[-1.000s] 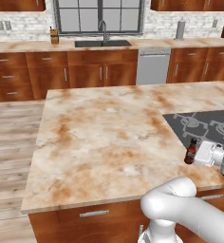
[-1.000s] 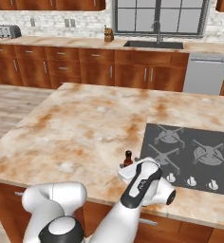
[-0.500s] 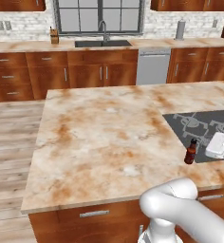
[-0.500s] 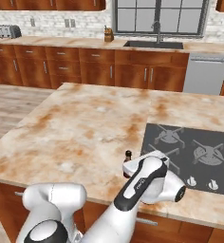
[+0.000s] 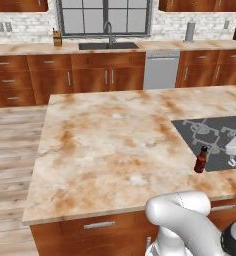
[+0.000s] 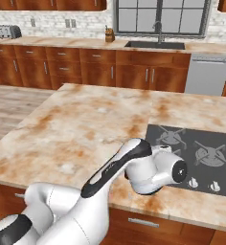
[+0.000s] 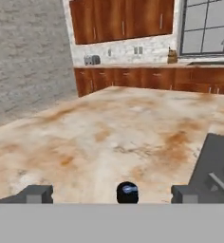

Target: Take 2 condiments from the cabinet and move them on the counter near the stove.Make sure the condiments are lined up with each other, next to each other.

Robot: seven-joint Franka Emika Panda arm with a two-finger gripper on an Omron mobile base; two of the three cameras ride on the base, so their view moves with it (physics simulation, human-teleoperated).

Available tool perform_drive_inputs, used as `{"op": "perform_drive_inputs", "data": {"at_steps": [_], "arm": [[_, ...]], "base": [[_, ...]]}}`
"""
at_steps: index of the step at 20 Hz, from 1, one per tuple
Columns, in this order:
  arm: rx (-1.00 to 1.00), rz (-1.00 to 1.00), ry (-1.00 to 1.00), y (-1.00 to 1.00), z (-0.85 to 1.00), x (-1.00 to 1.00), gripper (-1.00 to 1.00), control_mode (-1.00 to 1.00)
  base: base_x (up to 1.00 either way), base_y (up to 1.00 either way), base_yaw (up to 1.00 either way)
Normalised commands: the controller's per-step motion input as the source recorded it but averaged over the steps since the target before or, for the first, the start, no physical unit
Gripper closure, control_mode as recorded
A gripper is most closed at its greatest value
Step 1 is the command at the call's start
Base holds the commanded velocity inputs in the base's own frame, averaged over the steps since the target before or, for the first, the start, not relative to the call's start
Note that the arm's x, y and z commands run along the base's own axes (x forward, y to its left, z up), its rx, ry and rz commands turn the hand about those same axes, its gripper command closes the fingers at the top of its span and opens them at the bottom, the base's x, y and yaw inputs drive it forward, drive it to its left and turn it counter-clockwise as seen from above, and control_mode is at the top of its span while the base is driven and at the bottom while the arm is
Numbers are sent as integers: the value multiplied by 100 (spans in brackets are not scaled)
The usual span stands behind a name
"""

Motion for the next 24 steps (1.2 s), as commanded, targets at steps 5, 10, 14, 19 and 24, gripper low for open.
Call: {"op": "perform_drive_inputs", "data": {"at_steps": [5,10,14,19,24], "arm": [[-33,-21,83,37,29,0,-100,-100],[-19,-29,59,74,7,-1,-100,-100],[1,-20,15,61,-2,8,-100,-100],[5,-12,0,47,-3,0,-100,-100],[5,-13,-1,62,5,0,-100,-100]], "base": [[0,0,0],[0,0,0],[0,0,0],[0,0,0],[0,0,0]]}}
